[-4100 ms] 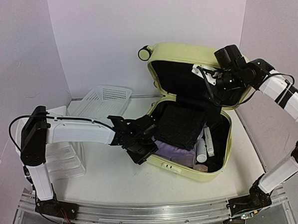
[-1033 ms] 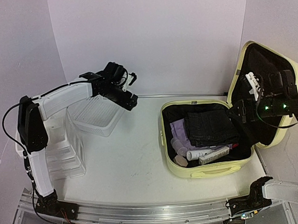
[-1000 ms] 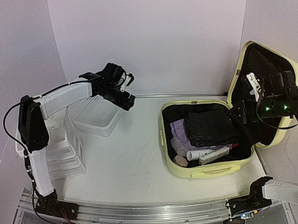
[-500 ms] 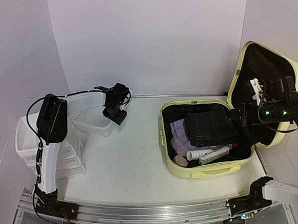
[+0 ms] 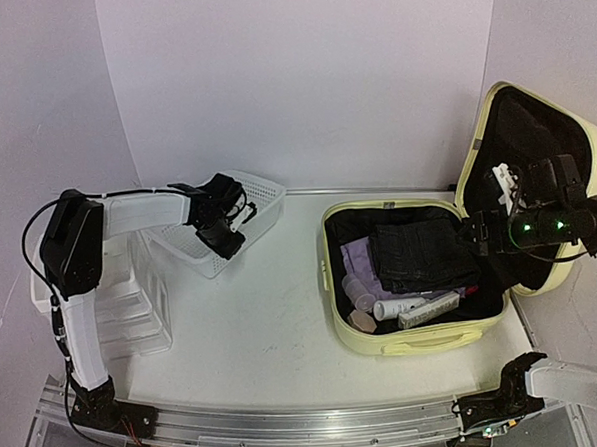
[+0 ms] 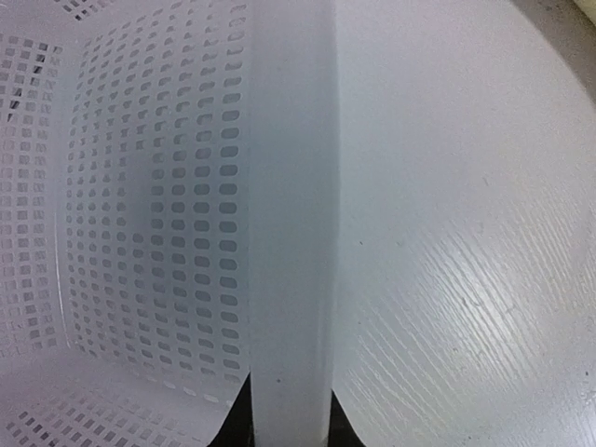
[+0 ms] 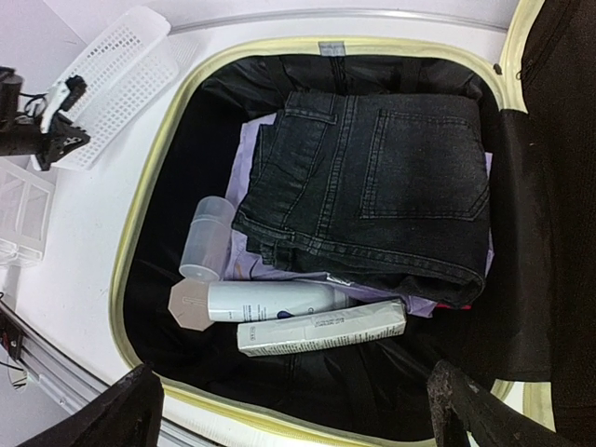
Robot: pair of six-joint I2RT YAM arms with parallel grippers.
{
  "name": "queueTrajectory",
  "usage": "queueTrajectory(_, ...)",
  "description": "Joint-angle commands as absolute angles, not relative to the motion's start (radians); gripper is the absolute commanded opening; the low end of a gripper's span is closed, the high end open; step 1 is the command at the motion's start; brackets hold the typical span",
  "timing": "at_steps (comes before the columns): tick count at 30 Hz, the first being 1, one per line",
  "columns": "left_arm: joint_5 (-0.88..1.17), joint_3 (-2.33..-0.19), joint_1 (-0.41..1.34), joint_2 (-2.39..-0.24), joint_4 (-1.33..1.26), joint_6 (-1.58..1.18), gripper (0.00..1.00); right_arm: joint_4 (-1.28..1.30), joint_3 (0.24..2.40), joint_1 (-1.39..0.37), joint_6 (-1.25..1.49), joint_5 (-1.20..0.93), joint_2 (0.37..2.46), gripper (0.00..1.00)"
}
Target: Open, take out, and arrange the luggage
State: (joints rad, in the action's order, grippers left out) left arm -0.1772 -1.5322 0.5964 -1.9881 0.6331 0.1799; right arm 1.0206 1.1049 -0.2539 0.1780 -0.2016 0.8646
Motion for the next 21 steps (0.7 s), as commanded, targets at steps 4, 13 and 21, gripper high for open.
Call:
queueTrajectory(4, -0.012, -1.3, 0.602, -1.7, 0.33, 0.237, 0.0, 0.987, 1.109, -0.255, 0.183, -0.224, 0.942, 0.98)
queueTrajectory(13, 0.295, -0.967, 0.64, -1.362, 0.116, 0.557, 0.0, 0.951, 1.106, -0.255, 0.187, -0.254, 1.015, 0.98)
queueTrajectory(21, 0.3, -0.73, 0.694, -1.157, 0.119, 0.849, 0.0, 0.936, 1.117, -0.255, 0.184, -0.285, 1.053, 0.98)
